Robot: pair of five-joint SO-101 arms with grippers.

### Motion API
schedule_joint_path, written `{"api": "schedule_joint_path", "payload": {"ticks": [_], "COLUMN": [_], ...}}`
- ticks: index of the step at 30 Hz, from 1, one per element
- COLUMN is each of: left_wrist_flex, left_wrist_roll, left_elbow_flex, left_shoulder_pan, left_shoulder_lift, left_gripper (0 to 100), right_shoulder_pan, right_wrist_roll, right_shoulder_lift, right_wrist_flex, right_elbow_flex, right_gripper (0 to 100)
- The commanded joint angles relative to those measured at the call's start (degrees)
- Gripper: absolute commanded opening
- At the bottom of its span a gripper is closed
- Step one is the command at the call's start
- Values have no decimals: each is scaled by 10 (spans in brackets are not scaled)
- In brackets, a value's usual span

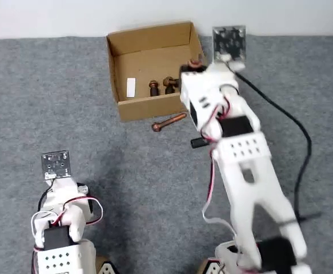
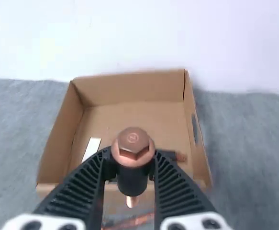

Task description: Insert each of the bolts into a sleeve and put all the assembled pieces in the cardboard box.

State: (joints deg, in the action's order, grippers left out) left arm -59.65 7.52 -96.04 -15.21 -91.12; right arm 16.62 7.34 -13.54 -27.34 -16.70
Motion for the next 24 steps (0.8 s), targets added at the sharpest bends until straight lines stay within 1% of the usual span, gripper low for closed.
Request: {"api": "schedule_joint_path", "payload": {"ticks": [1,4,10,15,17,19,21,24], "left_wrist_flex": [15,15,25,27,27,27,27,27], "left_wrist_roll": [9,9,11,11,11,11,12,12], "left_elbow_flex": [6,6,4,4,4,4,4,4], "left_shoulder_pan": [-4,-4,-4,-4,-4,-4,-4,-4], "left_shoulder_lift": [-3,-3,-3,-3,-3,-3,-3,-3], "left_gripper": [6,6,6,6,6,6,6,6], "right_shoulder_pan": [4,11,17,20,20,20,22,25], "right_wrist_roll": [-35,-52,-53,-54,-69,-96,-102,-100], "right_shoulder_lift": [73,148,284,349,362,370,375,375], "right_wrist_flex": [48,62,103,104,102,73,34,-19], "right_elbow_flex": [86,121,186,218,217,217,217,219], "right_gripper": [9,9,9,9,9,12,15,75]}}
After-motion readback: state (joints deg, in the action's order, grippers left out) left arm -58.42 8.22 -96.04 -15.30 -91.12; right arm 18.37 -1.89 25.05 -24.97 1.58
